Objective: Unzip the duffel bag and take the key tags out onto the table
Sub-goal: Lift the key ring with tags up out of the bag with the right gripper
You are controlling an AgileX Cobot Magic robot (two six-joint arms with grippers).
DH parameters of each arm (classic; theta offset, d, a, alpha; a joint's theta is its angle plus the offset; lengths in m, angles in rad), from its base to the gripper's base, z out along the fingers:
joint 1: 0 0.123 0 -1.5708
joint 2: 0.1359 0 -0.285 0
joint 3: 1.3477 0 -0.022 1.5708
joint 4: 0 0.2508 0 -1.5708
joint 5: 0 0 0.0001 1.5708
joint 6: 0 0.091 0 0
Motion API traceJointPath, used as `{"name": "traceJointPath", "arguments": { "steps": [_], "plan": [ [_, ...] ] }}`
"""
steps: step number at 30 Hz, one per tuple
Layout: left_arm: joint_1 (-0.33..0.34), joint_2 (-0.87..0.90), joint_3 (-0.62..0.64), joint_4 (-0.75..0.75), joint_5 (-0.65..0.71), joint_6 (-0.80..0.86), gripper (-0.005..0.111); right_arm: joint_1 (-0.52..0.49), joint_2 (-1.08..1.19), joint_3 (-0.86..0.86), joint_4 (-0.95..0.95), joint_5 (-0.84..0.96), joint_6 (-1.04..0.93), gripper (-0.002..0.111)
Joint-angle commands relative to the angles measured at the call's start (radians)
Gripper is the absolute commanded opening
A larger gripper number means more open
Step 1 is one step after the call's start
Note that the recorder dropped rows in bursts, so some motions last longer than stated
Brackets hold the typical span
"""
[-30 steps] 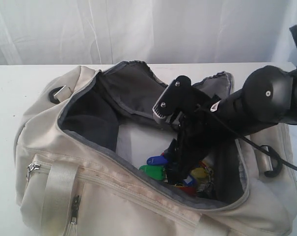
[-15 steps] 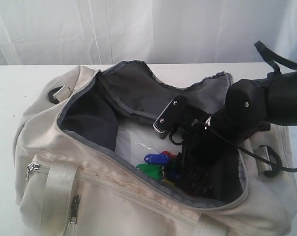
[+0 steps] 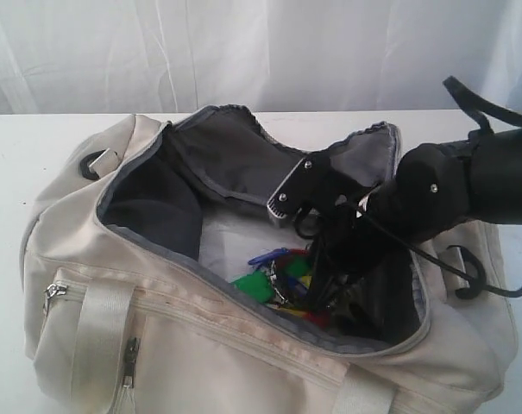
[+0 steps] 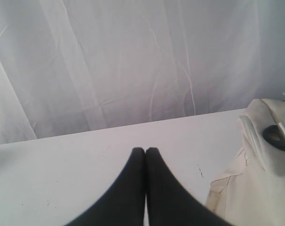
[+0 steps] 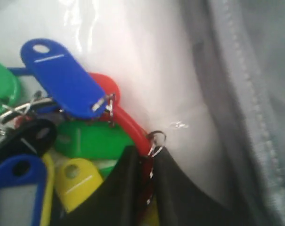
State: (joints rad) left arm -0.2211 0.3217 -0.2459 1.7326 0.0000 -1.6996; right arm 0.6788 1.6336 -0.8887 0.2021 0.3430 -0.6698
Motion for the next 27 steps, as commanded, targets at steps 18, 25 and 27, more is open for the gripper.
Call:
{"name": "traceJointPath", "arguments": {
  "steps": [18, 25, 27],
  "plan": [
    [-0.001, -0.008, 0.004, 0.012, -0.007, 0.000, 0.000, -0.002, -0.460, 0.000, 0.032, -0.060, 0.053, 0.000],
    [-0.001, -0.008, 0.004, 0.012, -0.007, 0.000, 0.000, -0.007, -0.603, 0.002, 0.019, -0.047, 0.053, 0.000],
    [-0.001, -0.008, 0.004, 0.012, -0.007, 0.000, 0.000, -0.024, -0.637, 0.002, 0.003, -0.021, 0.072, 0.000]
  ]
}}
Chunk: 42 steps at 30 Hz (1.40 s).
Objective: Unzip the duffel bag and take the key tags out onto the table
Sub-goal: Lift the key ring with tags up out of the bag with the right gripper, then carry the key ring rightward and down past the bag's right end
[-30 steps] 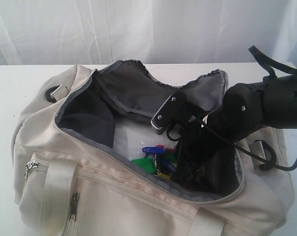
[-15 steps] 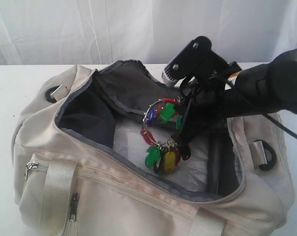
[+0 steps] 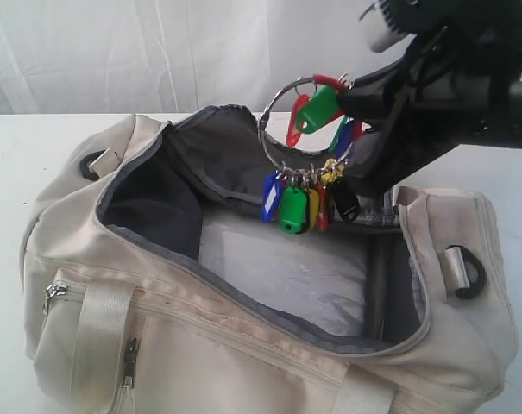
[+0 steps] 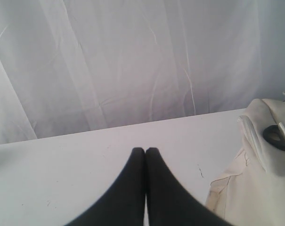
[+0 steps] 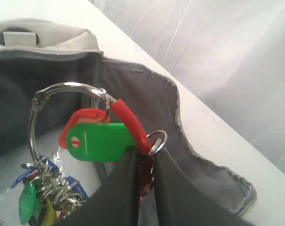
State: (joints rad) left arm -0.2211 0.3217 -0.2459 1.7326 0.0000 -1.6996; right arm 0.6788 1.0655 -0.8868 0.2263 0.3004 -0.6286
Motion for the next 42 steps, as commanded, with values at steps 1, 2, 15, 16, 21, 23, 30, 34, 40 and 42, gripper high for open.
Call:
{"name": "traceJointPath", "arguments": {
  "steps": [1, 2, 15, 16, 21, 23, 30, 34, 40, 42],
  "plan": [
    [-0.001, -0.008, 0.004, 0.012, -0.007, 0.000, 0.000, -0.038, -0.088, 0.000, -0.043, 0.047, 0.059, 0.000],
    [-0.001, -0.008, 0.004, 0.012, -0.007, 0.000, 0.000, -0.049, -0.107, 0.000, -0.075, 0.069, 0.086, 0.000],
    [-0.001, -0.008, 0.004, 0.012, -0.007, 0.000, 0.000, -0.155, -0.334, 0.000, -0.605, 0.308, 0.495, 0.000],
    [-0.001, -0.008, 0.004, 0.012, -0.007, 0.000, 0.000, -0.155, -0.351, 0.000, -0.623, 0.312, 0.517, 0.000],
    [-0.001, -0.008, 0.004, 0.012, -0.007, 0.000, 0.000, -0.155, -0.402, 0.000, -0.782, 0.444, 0.651, 0.000],
    [-0.001, -0.008, 0.004, 0.012, -0.007, 0.000, 0.000, -0.155, -0.407, 0.001, -0.863, 0.565, 0.697, 0.000],
    [-0.001, -0.008, 0.004, 0.012, -0.007, 0.000, 0.000, -0.155, -0.419, 0.055, -0.935, 0.680, 0.754, 0.000],
    [-0.001, -0.008, 0.004, 0.012, -0.009, 0.000, 0.000, -0.155, -0.403, 0.149, -0.948, 0.685, 0.857, 0.000],
    [-0.001, -0.008, 0.004, 0.012, -0.011, 0.000, 0.000, -0.155, -0.341, 0.310, -0.937, 0.515, 1.025, 0.000],
    [-0.001, -0.008, 0.004, 0.012, -0.011, 0.000, 0.000, -0.155, -0.307, 0.345, -0.943, 0.413, 1.069, 0.000]
  ]
}}
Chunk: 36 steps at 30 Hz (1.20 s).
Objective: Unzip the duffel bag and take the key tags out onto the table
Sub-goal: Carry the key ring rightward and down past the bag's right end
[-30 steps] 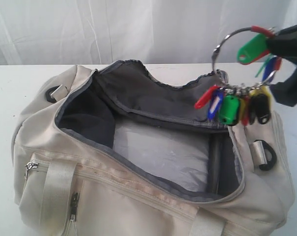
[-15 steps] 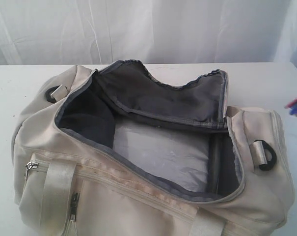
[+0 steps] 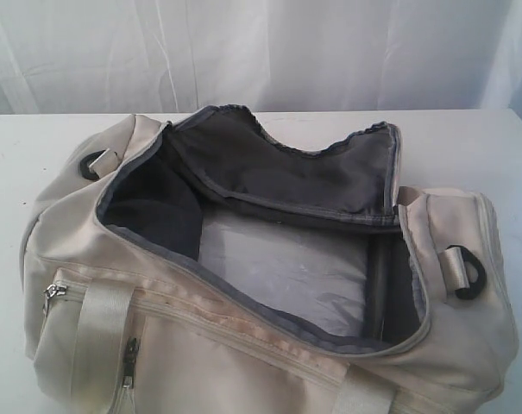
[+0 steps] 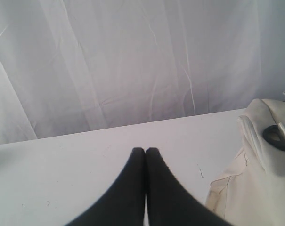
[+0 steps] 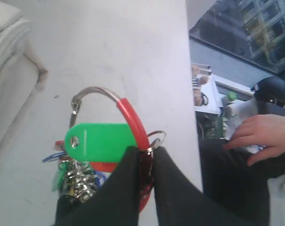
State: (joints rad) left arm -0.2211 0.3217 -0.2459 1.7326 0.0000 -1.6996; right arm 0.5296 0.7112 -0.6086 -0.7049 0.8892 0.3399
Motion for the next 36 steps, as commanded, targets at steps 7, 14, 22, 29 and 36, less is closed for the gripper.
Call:
{"name": "traceJointPath", "arguments": {
  "steps": [7, 14, 22, 29, 36],
  "plan": [
    [-0.001, -0.008, 0.004, 0.012, -0.011, 0.000, 0.000, -0.006, 0.239, 0.093, -0.033, -0.303, 0.284, 0.000],
    [-0.001, -0.008, 0.004, 0.012, -0.011, 0.000, 0.000, -0.006, 0.424, 0.093, 0.022, -0.454, 0.317, 0.000],
    [-0.001, -0.008, 0.004, 0.012, -0.011, 0.000, 0.000, -0.001, 0.631, 0.095, 0.109, -0.780, 0.320, 0.000],
    [-0.001, -0.008, 0.004, 0.012, -0.011, 0.000, 0.000, 0.020, 0.800, 0.095, 0.129, -0.992, 0.320, 0.000],
    [-0.001, -0.008, 0.004, 0.012, -0.011, 0.000, 0.000, 0.103, 0.943, 0.038, 0.134, -1.184, 0.377, 0.000]
  ]
}}
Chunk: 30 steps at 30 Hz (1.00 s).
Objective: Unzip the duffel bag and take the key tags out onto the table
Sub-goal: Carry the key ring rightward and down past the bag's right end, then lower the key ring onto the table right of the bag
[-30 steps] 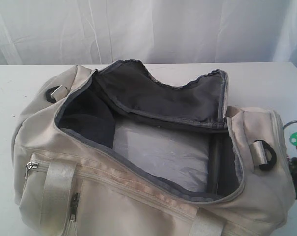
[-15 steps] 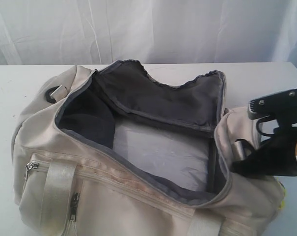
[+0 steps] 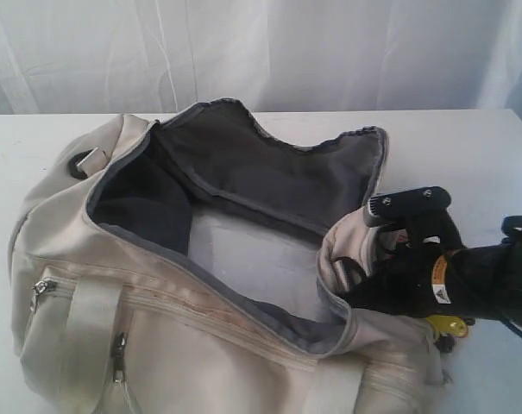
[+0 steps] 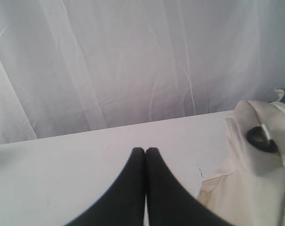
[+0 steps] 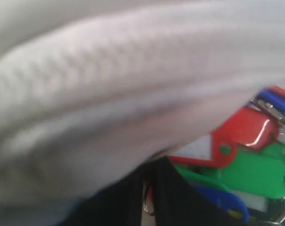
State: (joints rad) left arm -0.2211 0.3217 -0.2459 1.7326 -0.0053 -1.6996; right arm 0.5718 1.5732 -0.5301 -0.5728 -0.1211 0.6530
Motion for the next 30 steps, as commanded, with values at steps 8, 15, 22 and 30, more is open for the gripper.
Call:
{"name": "traceJointPath", "arguments": {
  "steps": [8, 15, 22, 30],
  "plan": [
    [-0.001, -0.008, 0.004, 0.012, -0.005, 0.000, 0.000, 0.132, 0.222, -0.187, 0.003, -0.291, 0.160, 0.000],
    [-0.001, -0.008, 0.004, 0.012, -0.005, 0.000, 0.000, 0.174, 0.265, -0.272, 0.003, -0.308, 0.167, 0.000],
    [-0.001, -0.008, 0.004, 0.012, -0.005, 0.000, 0.000, 0.205, 0.269, -0.331, -0.002, -0.306, 0.169, 0.000],
    [-0.001, -0.008, 0.004, 0.012, -0.005, 0.000, 0.000, 0.205, 0.160, -0.337, 0.002, -0.109, 0.167, 0.000]
  ]
}}
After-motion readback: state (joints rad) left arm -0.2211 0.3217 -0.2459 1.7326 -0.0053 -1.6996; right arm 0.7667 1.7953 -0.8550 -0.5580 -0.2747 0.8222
